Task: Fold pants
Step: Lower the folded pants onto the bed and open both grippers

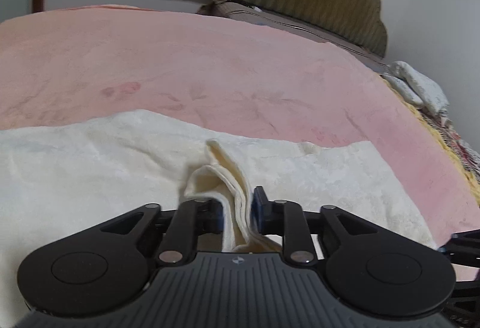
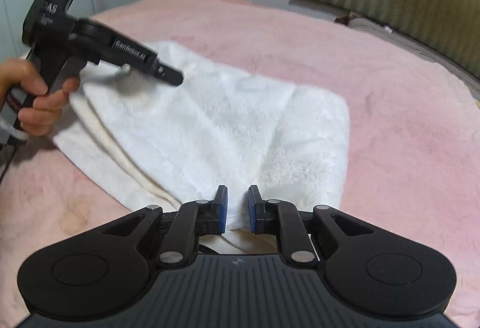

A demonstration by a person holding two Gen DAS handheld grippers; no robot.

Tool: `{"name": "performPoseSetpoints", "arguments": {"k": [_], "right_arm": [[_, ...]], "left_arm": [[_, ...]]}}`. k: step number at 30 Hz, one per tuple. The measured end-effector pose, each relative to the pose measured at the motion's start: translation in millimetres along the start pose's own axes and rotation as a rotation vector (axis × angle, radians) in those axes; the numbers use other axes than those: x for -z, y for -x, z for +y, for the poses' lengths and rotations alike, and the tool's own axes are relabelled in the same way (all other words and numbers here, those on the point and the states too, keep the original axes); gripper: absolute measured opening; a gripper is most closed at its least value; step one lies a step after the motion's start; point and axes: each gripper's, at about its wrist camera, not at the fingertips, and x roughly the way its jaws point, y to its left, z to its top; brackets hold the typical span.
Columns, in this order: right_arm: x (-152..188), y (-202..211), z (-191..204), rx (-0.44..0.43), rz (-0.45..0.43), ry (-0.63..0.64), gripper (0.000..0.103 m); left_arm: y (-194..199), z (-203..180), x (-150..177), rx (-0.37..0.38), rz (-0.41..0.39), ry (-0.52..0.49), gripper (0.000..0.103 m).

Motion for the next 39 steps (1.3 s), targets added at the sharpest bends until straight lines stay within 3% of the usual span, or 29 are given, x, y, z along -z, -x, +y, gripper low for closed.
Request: {"name": "performPoseSetpoints", "arguments": {"k": [1, 4, 7, 10, 12, 14, 20, 25, 29, 36, 39], "right_arm": [[-3, 4, 2, -0.02, -0.026, -0.001, 0.014], [-12, 6, 5, -0.052, -0.114, -0.017, 0.014], [-38, -23, 10, -0.052, -0.137, -0.011, 0.014], [-47, -46, 21, -0.107, -0.103, -0.027, 0.014], [-46, -66, 30, -0.125, -0.062, -0.005, 0.014], [-41, -62, 45, -0.084, -0.082, 0.013, 0.014], [-38, -35, 67, -0.151, -0.135, 0.052, 0.015], [-31, -56, 77, -0.121, -0.115, 0.089, 0.015], [-34, -46, 74, -0.125, -0.137, 0.05, 0.016], [-31, -46, 85, -0.122, -0.121, 0.112, 0.016], [-35, -39, 80, -0.128, -0.144, 0.064, 0.016]], "left_arm": [[5, 1, -1, -0.031, -0.009, 0.0, 0.051], [22, 0, -7, -0.156, -0.113, -0.025, 0.05], [30, -8, -18, -0.182, -0.162, -0.065, 0.051], [16, -22, -25, -0.162, -0.125, -0.137, 0.059], [-7, -29, -23, -0.251, -0.077, -0.199, 0.061], [-25, -27, -19, -0.347, -0.057, -0.225, 0.06], [0, -16, -16, -0.357, -0.121, -0.14, 0.059], [-15, -19, -3, -0.433, -0.053, -0.266, 0.066], [-2, -16, -4, -0.465, -0.092, -0.226, 0.065], [35, 22, -4, -0.459, -0.108, -0.023, 0.068], [55, 39, 1, -0.47, -0.119, 0.028, 0.07]]}}
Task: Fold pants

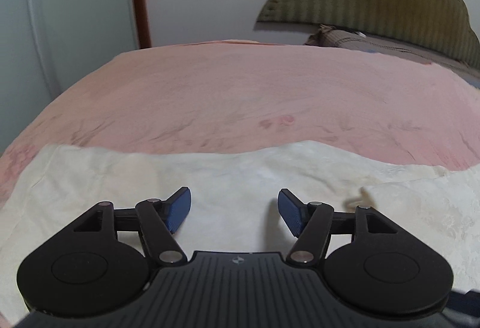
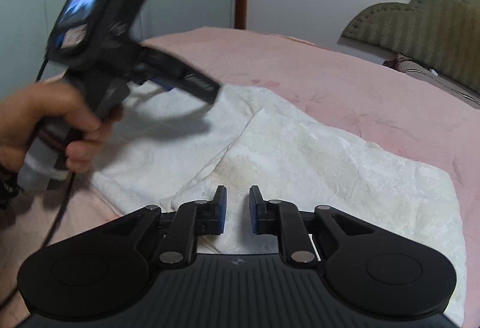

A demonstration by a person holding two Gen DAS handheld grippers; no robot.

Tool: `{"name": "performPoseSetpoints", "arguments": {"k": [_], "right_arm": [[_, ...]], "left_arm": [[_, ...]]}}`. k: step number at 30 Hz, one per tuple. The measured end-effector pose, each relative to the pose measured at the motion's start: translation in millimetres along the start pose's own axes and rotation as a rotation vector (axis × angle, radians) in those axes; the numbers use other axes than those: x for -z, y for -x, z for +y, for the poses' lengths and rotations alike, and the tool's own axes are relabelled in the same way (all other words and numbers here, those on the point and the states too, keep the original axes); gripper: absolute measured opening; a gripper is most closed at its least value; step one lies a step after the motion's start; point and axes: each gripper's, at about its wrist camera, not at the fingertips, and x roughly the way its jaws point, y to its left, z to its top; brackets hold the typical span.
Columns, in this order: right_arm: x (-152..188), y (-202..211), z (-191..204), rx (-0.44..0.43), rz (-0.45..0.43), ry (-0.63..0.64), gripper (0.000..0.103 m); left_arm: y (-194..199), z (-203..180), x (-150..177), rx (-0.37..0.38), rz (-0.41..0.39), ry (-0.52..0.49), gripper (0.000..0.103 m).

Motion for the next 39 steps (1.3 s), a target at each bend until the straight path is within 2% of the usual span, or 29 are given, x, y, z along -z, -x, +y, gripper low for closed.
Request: {"name": "performPoseSetpoints", "arguments": {"k": [2, 4, 7, 10, 14, 17, 18, 20, 21, 22, 24, 26, 27, 29, 31, 33, 36, 39], "right_arm": [[-2, 2, -1, -0.018, -0.021, -0.028, 0.016], [-1, 0, 7, -0.044, 0.004, -0.011, 0.016], [-1, -1, 17, -0.028, 0.016, 0.058, 0.016], [-7, 4, 17, -0.017, -0.011, 0.019, 0.016], [-14, 3, 33, -0.04, -0.027, 0.059, 0.016], [-11, -11, 36, -0.03, 0.028, 0.054, 0.02], [-8, -15, 36, -0.027, 0.032, 0.057, 0.02], [-3, -18, 38, -0.009, 0.011, 0.079, 0.026], [0, -19, 41, -0.002, 0.002, 0.095, 0.033], [3, -19, 45, 0.005, -0.011, 0.119, 0.04], [4, -17, 49, 0.026, -0.017, 0.137, 0.041], [-4, -7, 43, -0.026, -0.044, 0.108, 0.041], [-9, 0, 38, -0.04, -0.08, 0.084, 0.041], [-20, 11, 27, 0.018, -0.128, 0.07, 0.041], [-26, 11, 12, 0.122, -0.132, 0.08, 0.041], [-28, 6, -8, 0.232, -0.097, 0.076, 0.042], [-28, 4, -42, 0.298, -0.044, 0.041, 0.042], [-31, 0, -77, 0.31, 0.009, -0.014, 0.042]], "left_arm": [[6, 13, 2, -0.003, 0.003, 0.039, 0.07], [12, 25, 3, 0.008, 0.011, 0.067, 0.074], [15, 35, 9, -0.001, 0.04, 0.045, 0.078], [21, 46, 19, -0.027, 0.049, 0.018, 0.079], [29, 59, 32, -0.051, 0.038, 0.01, 0.086], [35, 68, 40, -0.082, 0.019, 0.004, 0.09], [36, 70, 43, -0.092, 0.011, 0.001, 0.094], [36, 73, 51, -0.109, -0.002, -0.005, 0.1], [37, 74, 55, -0.109, -0.015, -0.01, 0.101], [38, 74, 58, -0.11, -0.03, -0.015, 0.101], [39, 71, 59, -0.123, -0.044, -0.034, 0.101], [40, 69, 56, -0.128, -0.041, -0.049, 0.099], [43, 69, 52, -0.122, -0.039, -0.043, 0.093], [49, 71, 42, -0.061, -0.039, -0.005, 0.089], [50, 71, 28, 0.07, -0.026, 0.069, 0.087], [45, 60, 15, 0.206, 0.009, 0.104, 0.086], [32, 20, -1, 0.418, 0.071, 0.057, 0.079], [18, -28, -8, 0.553, 0.101, -0.036, 0.074]]}}
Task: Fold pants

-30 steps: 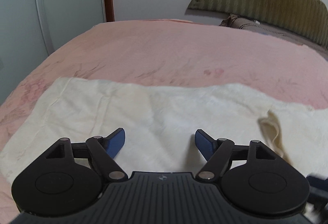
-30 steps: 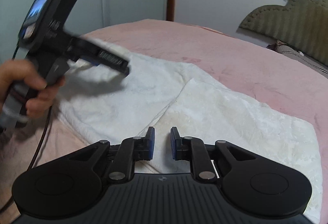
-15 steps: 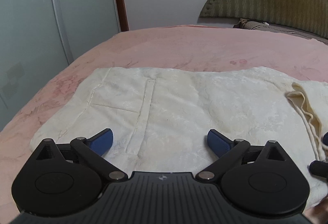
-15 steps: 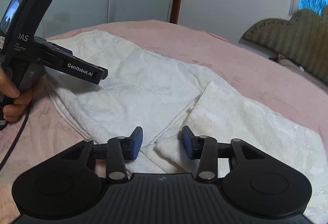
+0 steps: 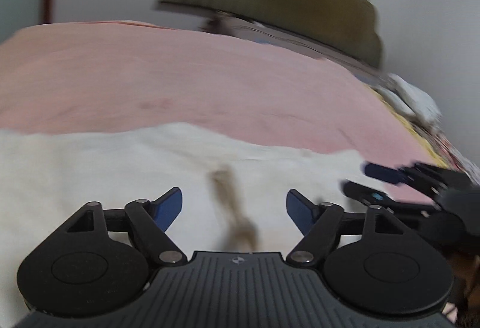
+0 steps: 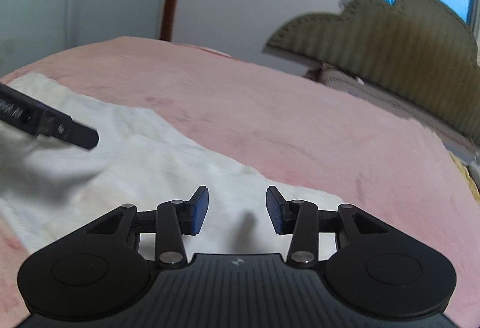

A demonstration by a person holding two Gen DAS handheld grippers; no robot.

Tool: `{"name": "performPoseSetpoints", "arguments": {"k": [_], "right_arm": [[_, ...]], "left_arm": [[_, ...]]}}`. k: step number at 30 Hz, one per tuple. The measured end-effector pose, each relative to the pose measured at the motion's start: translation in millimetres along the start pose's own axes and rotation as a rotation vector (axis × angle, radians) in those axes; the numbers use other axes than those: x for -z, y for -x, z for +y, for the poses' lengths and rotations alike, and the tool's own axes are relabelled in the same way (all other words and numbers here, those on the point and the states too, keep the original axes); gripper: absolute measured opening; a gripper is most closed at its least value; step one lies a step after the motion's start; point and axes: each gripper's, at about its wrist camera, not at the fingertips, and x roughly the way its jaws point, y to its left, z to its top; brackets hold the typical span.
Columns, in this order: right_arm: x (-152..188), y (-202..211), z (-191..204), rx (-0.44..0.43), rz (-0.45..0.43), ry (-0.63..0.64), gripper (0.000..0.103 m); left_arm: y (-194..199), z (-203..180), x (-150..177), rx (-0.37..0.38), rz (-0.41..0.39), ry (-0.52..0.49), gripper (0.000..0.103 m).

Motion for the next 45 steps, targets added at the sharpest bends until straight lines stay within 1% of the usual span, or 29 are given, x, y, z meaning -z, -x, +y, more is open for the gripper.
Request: {"name": "performPoseSetpoints", "arguments": {"k": [1, 2, 4, 5, 7, 9, 11, 12, 14, 15, 16, 17, 18, 19, 21, 23, 24, 26, 27, 28, 30, 31, 35, 38, 45], "right_arm": [[-2, -7, -10, -0.007, 0.023, -0.018, 0.042], [-3, -13, -19, -0.021, 0.048, -0.029, 0.042], [-5, -24, -33, -0.051, 0.094, -0.036, 0.041], [-6, -32, -37, -0.058, 0.121, -0.034, 0.041], [-3, -47, -43, -0.075, 0.161, -0.034, 0.041], [-3, -59, -48, -0.089, 0.171, -0.054, 0.041], [-4, -64, -53, -0.096, 0.157, -0.098, 0.041], [-6, -63, -53, -0.085, 0.151, -0.114, 0.042], [-6, -49, -47, -0.063, 0.111, -0.106, 0.042], [-4, -37, -42, -0.068, 0.085, -0.109, 0.044], [-1, -27, -39, -0.084, 0.066, -0.12, 0.05], [3, -18, -34, -0.102, 0.048, -0.129, 0.054], [8, -9, -30, -0.119, 0.035, -0.137, 0.064], [15, -2, -26, -0.131, 0.032, -0.141, 0.069], [26, 1, -18, -0.132, 0.058, -0.138, 0.069], [38, -5, -12, -0.118, 0.093, -0.141, 0.069], [42, -6, -12, -0.112, 0.089, -0.16, 0.071], [48, -2, -8, -0.1, 0.051, -0.181, 0.08], [52, -2, -5, -0.101, 0.039, -0.177, 0.093], [56, -2, -1, -0.105, 0.029, -0.161, 0.102], [58, 0, 7, -0.083, 0.014, -0.119, 0.103], [58, 0, 6, -0.081, 0.011, -0.118, 0.103], [58, 1, -1, -0.108, 0.014, -0.154, 0.103], [57, 0, 1, -0.096, 0.016, -0.139, 0.103], [57, -3, -2, -0.105, 0.02, -0.152, 0.103]], "left_arm": [[-13, -9, -2, 0.028, 0.019, -0.028, 0.072], [-28, -16, -3, 0.04, 0.048, -0.047, 0.069], [-57, -23, -3, 0.015, 0.116, -0.061, 0.055], [-69, -24, -3, -0.002, 0.131, -0.068, 0.053], [-81, -25, -7, -0.043, 0.11, -0.1, 0.052], [-88, -28, -13, -0.072, 0.111, -0.117, 0.052], [-92, -29, -17, -0.097, 0.105, -0.126, 0.052], [-88, -31, -16, -0.111, 0.092, -0.129, 0.049], [-74, -34, -13, -0.128, 0.052, -0.148, 0.05], [-68, -35, -11, -0.149, 0.034, -0.155, 0.052], [-62, -37, -9, -0.174, 0.019, -0.158, 0.057], [-55, -38, -6, -0.196, 0.005, -0.158, 0.06], [-52, -37, -4, -0.212, -0.002, -0.157, 0.068], [-50, -36, -2, -0.233, -0.007, -0.158, 0.073], [-51, -37, 2, -0.278, -0.004, -0.172, 0.075], [-57, -36, 5, -0.308, 0.025, -0.18, 0.075], [-60, -35, 8, -0.315, 0.039, -0.175, 0.077], [-60, -33, 13, -0.319, 0.032, -0.161, 0.085], [-61, -33, 16, -0.337, 0.02, -0.157, 0.093], [-61, -33, 20, -0.358, 0.01, -0.155, 0.098], [-61, -32, 24, -0.374, -0.005, -0.154, 0.101], [-60, -31, 25, -0.376, -0.013, -0.149, 0.103], [-59, -28, 30, -0.372, -0.039, -0.123, 0.103], [-58, -29, 35, -0.373, -0.065, -0.123, 0.103], [-56, -31, 37, -0.374, -0.08, -0.12, 0.103]]}}
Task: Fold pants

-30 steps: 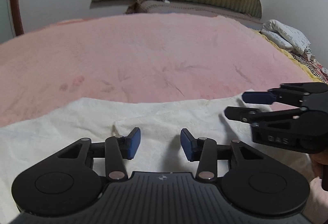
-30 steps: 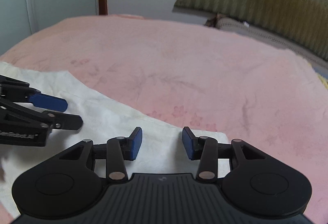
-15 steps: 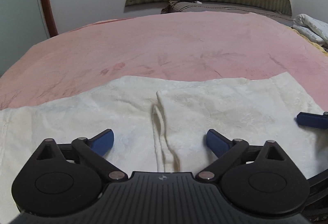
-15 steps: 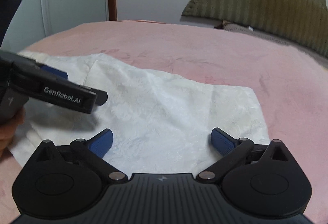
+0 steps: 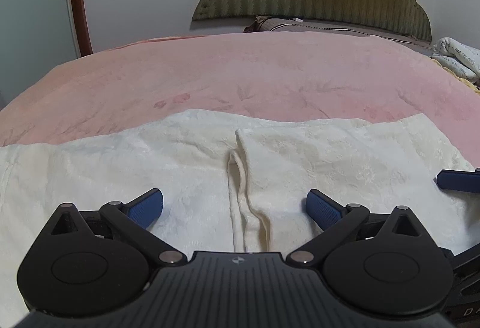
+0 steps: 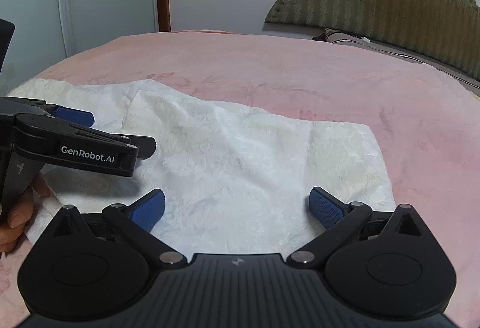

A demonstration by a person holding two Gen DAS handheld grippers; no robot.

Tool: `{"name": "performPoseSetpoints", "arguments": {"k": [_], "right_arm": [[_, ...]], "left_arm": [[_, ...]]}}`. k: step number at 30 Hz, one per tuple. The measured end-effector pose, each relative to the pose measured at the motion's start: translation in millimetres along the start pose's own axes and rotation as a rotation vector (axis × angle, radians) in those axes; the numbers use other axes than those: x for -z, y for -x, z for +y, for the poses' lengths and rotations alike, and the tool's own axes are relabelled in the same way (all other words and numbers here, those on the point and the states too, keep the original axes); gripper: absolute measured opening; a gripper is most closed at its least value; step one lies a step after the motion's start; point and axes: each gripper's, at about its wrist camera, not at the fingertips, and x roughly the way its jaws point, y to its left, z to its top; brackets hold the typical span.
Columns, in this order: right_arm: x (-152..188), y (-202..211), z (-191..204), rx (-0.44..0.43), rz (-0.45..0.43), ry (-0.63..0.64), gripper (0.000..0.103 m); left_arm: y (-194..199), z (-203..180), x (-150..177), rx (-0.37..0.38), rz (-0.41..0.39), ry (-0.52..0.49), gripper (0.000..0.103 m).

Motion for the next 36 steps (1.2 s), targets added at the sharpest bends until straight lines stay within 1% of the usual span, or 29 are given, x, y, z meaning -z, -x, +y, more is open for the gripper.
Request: {"name": "performPoseSetpoints", "arguments": {"k": [10, 17, 22, 26, 28, 31, 32, 33, 34, 36], "right_arm": [[0, -2, 1, 0.003, 0.0, 0.003, 0.103], [1, 0, 9, 0.039, 0.007, 0.003, 0.103], [4, 4, 12, 0.043, 0.009, -0.016, 0.103], [4, 4, 10, 0.038, 0.008, -0.027, 0.103], [5, 4, 9, 0.036, 0.008, -0.029, 0.103], [3, 4, 10, 0.039, 0.017, -0.026, 0.103], [1, 5, 12, 0.054, 0.02, -0.031, 0.103], [-1, 9, 16, 0.084, 0.006, -0.048, 0.103], [-2, 14, 23, 0.084, -0.023, -0.048, 0.103], [-7, 24, 44, 0.02, -0.089, 0.0, 0.103]], "left_arm": [[2, 6, 3, 0.021, 0.004, 0.027, 0.103], [13, 11, 13, 0.035, -0.007, 0.027, 0.103], [25, 17, 21, 0.048, -0.003, 0.022, 0.103], [31, 21, 26, 0.065, 0.003, 0.012, 0.103], [34, 23, 27, 0.086, 0.005, 0.011, 0.103], [47, 36, 31, 0.114, -0.019, 0.037, 0.102], [52, 42, 33, 0.112, -0.029, 0.052, 0.102], [58, 49, 35, 0.105, -0.035, 0.066, 0.102], [63, 58, 37, 0.093, -0.029, 0.074, 0.101], [70, 78, 41, 0.064, -0.002, 0.084, 0.101]]}}
